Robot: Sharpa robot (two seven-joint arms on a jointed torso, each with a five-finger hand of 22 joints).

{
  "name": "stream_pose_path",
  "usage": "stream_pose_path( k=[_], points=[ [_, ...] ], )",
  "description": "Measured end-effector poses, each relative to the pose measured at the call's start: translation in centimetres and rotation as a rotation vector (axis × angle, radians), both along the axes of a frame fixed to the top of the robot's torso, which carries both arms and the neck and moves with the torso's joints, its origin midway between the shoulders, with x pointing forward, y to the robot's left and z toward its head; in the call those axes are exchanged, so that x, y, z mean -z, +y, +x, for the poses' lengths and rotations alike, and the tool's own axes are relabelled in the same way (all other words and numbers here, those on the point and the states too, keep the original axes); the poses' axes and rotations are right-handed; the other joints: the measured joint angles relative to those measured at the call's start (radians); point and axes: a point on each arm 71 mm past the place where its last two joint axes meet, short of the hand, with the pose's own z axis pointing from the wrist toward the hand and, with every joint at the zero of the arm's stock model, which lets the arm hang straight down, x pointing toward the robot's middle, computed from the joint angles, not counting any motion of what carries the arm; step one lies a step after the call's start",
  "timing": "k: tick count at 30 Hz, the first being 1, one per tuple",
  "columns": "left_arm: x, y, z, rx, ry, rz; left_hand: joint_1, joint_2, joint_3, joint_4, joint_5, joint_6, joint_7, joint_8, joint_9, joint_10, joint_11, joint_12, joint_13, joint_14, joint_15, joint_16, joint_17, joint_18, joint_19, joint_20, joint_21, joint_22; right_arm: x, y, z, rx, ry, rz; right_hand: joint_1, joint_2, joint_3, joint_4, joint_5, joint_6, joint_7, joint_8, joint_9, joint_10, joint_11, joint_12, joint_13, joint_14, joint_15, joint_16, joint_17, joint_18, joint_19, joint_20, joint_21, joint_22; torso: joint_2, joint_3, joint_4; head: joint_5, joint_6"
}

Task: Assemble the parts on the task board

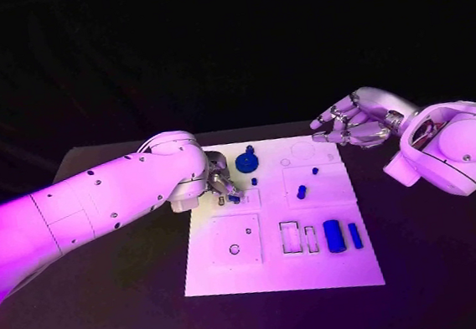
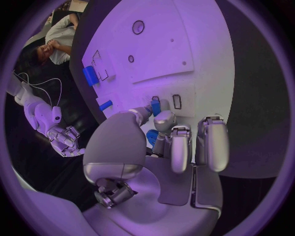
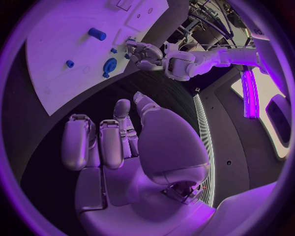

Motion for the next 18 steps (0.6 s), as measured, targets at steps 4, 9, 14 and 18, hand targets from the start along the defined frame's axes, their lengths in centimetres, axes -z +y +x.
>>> stream_pose_path(
  k=[4,9,14,18],
  points=[
    [0.02,-0.01,-0.04,0.009,0.01,0.005,-0.003,-0.003,0.007,-0.007,-0.003,0.0,0.0,0.004,0.003,0.0,0.0,0.0,0.0,0.0,0.0,0.0,0.0,0.0,0.0,0.0,0.0,0.0,0.02,-0.01,0.01,-0.001,0.001,-0.001,0.0,0.0,0.0,0.0,0.0,0.0,0.0,0.0,0.0,0.0,0.0,0.0,0.0,0.0,0.0,0.0,0.0,0.0,0.0,0.0,0.0,0.0,0.0,0.0,-0.0002,0.0,-0.001],
    [0.01,0.04,-0.04,0.016,0.018,0.011,-0.003,-0.003,0.008,-0.008,-0.003,0.0,0.0,0.005,0.003,0.0,0.0,0.0,0.001,0.0,0.0,0.0,0.0,0.0,0.0,0.0,0.0,0.0,0.04,-0.03,0.02,-0.001,0.003,-0.002,0.0,0.0,0.0,0.0,0.0,0.0,0.0,0.0,0.0,0.0,0.0,0.0,0.0,0.0,0.0,0.0,0.0,0.0,0.0,0.0,0.0,0.0,0.0,0.0002,-0.0003,0.0,-0.002],
    [-0.02,0.06,-0.03,0.023,0.023,0.014,-0.002,-0.002,0.008,-0.008,-0.005,0.0,0.0,0.005,0.006,0.0,0.0,0.0,0.002,0.0,0.0,0.0,0.001,0.0,0.0,0.0,0.0,0.0,0.05,-0.01,0.02,-0.002,0.004,-0.002,0.0,0.0,0.0,0.0,0.0,0.0,0.0,0.0,0.0,0.0,0.0,0.0,0.0,0.0,0.0,0.0,0.0,0.0,0.0,0.0,0.0,0.0,0.0,0.0002,0.0003,-0.001,-0.004],
    [-0.02,0.08,-0.02,0.026,0.026,0.016,-0.002,-0.002,0.008,-0.008,-0.007,0.0,0.0,0.009,0.009,0.002,-0.002,0.004,0.004,0.0,0.0,0.0,0.001,0.0,0.0,0.0,0.0,0.0,0.07,0.0,0.01,-0.003,0.005,-0.003,0.0,0.0,0.0,0.0,0.0,0.0,0.0,0.0,0.001,0.0,0.0,0.0,0.0,0.0,0.0,0.0,0.0,0.0,0.0,0.0,0.0,0.0,0.0,0.0001,0.0002,0.0,-0.005]
  ],
)
